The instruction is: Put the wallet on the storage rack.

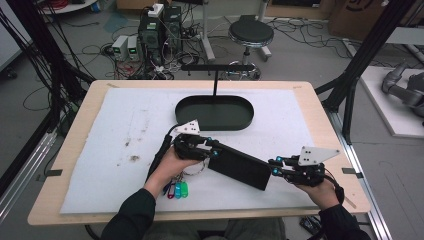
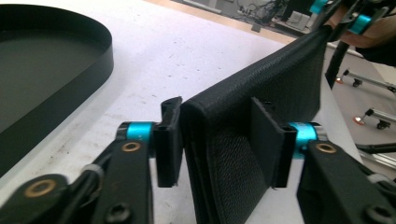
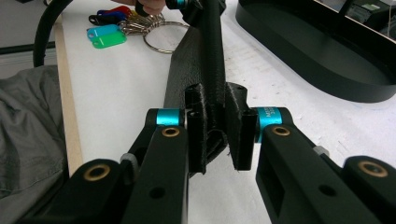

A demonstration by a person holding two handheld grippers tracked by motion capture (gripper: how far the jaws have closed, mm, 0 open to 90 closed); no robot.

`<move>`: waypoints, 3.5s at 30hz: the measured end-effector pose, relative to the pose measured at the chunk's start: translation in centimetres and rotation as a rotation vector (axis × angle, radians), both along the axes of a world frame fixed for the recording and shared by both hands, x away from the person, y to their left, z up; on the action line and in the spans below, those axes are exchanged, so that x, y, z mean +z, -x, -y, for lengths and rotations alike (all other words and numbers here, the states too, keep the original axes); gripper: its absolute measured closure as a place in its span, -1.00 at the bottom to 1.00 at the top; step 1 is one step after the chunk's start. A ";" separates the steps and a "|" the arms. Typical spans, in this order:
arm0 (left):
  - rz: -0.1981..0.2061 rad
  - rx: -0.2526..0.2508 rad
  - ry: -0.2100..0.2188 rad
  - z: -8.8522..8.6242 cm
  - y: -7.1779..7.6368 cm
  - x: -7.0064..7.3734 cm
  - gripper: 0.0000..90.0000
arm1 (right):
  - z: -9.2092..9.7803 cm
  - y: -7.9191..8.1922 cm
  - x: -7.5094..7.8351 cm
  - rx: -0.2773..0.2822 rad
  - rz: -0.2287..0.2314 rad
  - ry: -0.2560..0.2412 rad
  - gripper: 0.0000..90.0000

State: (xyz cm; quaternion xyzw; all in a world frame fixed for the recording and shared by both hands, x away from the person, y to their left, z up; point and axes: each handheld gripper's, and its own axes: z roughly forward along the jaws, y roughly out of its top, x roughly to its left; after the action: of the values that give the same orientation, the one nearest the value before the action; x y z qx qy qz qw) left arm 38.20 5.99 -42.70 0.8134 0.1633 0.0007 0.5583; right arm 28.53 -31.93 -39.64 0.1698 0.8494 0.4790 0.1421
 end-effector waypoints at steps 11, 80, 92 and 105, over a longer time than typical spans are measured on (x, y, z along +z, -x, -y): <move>0.024 -0.039 0.031 -0.9 0.7 0.3 0.58 | 1.2 -1.2 -0.7 -0.119 -0.140 -0.097 -0.11; 0.208 0.324 0.044 -10.4 10.8 3.5 -0.42 | -4.5 -9.5 5.2 -0.148 -0.032 -0.009 0.69; 0.232 0.344 0.075 -10.7 12.0 2.9 -0.42 | -7.8 -13.5 5.7 -0.152 -0.015 0.032 0.69; 0.212 0.349 0.101 -10.7 12.1 2.4 -0.42 | -10.8 -17.5 3.6 -0.193 -0.034 0.057 0.68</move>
State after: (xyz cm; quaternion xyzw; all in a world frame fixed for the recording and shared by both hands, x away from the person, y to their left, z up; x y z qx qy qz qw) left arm 26.13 16.71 -40.28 0.7392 0.2419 0.1748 0.6038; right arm 46.01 -21.18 -35.99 0.2548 0.8447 0.4356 0.1781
